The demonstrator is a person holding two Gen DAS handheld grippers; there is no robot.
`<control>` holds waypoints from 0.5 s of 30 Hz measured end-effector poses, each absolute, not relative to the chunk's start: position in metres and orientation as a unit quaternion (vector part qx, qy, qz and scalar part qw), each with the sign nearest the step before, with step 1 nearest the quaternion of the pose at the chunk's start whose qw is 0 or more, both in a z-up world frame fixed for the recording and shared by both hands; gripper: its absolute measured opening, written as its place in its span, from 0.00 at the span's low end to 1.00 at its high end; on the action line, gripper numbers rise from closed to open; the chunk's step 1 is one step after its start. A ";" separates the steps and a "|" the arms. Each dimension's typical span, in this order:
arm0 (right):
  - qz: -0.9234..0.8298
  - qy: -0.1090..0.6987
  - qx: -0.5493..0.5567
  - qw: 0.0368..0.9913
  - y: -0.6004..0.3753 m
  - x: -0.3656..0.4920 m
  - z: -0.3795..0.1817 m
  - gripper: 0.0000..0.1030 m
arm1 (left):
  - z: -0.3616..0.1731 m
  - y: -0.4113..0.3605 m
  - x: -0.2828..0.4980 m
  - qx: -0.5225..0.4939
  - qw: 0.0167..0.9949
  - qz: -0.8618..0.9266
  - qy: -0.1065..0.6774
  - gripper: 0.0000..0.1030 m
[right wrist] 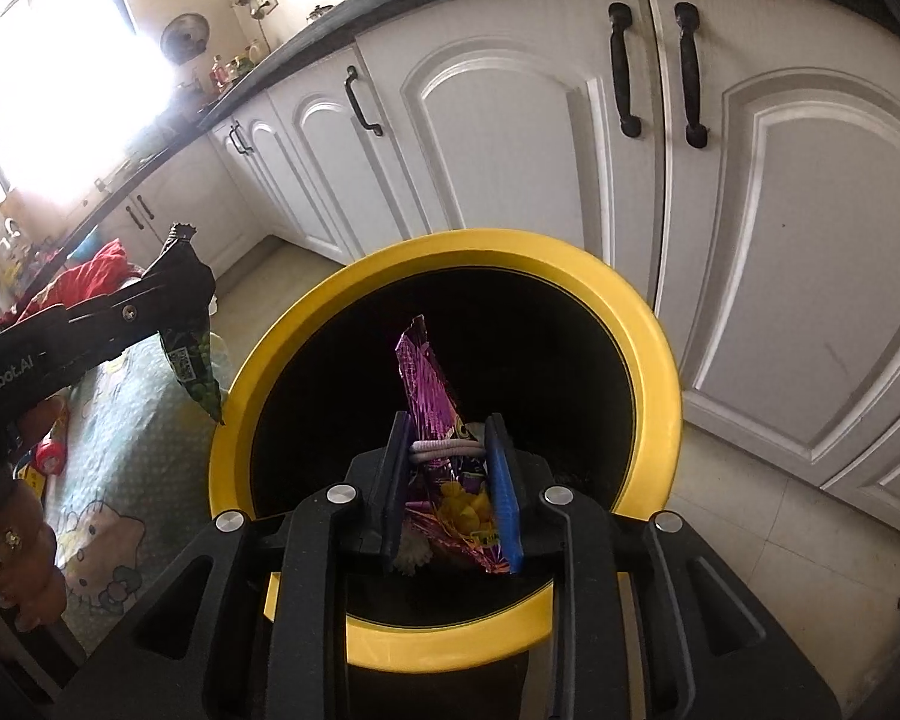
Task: Collect trash
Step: 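Open both tools over the bin to drop the two wrappers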
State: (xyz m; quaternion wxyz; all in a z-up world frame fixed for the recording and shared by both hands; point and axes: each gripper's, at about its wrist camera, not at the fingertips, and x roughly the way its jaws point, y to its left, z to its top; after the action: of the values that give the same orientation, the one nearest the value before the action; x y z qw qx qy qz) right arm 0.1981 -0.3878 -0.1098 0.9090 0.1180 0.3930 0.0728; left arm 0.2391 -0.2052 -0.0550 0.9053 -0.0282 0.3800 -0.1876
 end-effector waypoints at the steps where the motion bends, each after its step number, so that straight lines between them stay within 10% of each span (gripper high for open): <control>1: 0.072 0.393 0.118 0.909 -0.388 0.198 -0.110 0.25 | -0.055 -0.205 0.240 -0.029 0.905 -0.187 0.381 0.23; 15: 0.039 0.370 0.113 0.921 -0.398 0.192 -0.100 0.53 | -0.048 -0.185 0.236 -0.046 0.910 -0.169 0.377 0.70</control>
State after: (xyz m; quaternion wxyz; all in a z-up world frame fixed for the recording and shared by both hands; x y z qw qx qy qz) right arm 0.1923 -0.3978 -0.0999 0.9212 0.1130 0.3703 0.0390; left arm 0.2361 -0.1851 -0.0476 0.9096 -0.0460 0.3766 -0.1694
